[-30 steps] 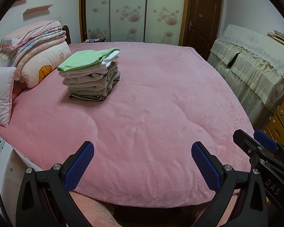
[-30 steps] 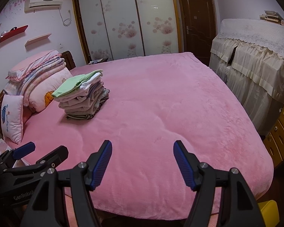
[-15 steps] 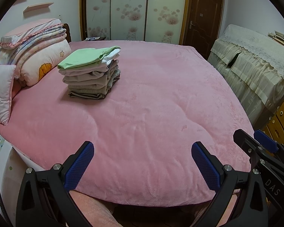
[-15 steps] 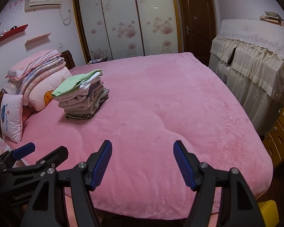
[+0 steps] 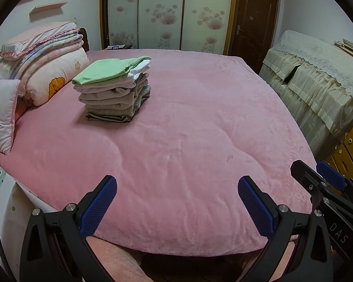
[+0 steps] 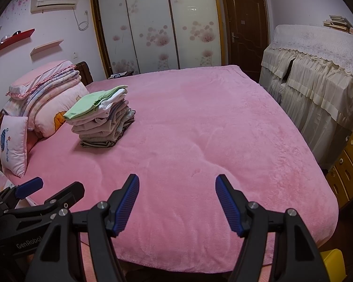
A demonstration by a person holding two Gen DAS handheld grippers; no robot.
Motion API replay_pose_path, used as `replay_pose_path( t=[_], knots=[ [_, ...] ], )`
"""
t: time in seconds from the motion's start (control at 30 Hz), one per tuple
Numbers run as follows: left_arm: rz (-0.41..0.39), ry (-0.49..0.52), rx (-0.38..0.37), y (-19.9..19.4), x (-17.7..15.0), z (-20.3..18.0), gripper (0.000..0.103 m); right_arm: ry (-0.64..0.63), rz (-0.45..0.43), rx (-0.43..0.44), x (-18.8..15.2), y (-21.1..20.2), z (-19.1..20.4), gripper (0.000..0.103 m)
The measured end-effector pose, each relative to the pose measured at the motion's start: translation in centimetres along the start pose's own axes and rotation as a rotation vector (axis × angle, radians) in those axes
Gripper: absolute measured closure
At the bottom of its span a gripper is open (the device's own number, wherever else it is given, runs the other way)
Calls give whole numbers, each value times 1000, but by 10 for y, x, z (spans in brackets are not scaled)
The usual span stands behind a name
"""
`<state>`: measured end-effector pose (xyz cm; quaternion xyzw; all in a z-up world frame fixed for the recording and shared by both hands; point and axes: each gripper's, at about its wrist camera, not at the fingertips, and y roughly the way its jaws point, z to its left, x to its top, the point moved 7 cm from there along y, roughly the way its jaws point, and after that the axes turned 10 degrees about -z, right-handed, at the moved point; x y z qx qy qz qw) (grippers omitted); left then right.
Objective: Fold small clothes
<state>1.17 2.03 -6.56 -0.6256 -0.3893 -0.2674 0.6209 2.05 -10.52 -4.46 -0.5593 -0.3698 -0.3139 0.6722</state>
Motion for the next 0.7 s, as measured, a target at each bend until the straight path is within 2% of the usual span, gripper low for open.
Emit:
replay_pose_path(
  t=[0.7],
  knots=[
    [28, -11, -13, 6, -1, 3, 1, -1, 3, 0, -1, -1, -6, 35]
  ],
)
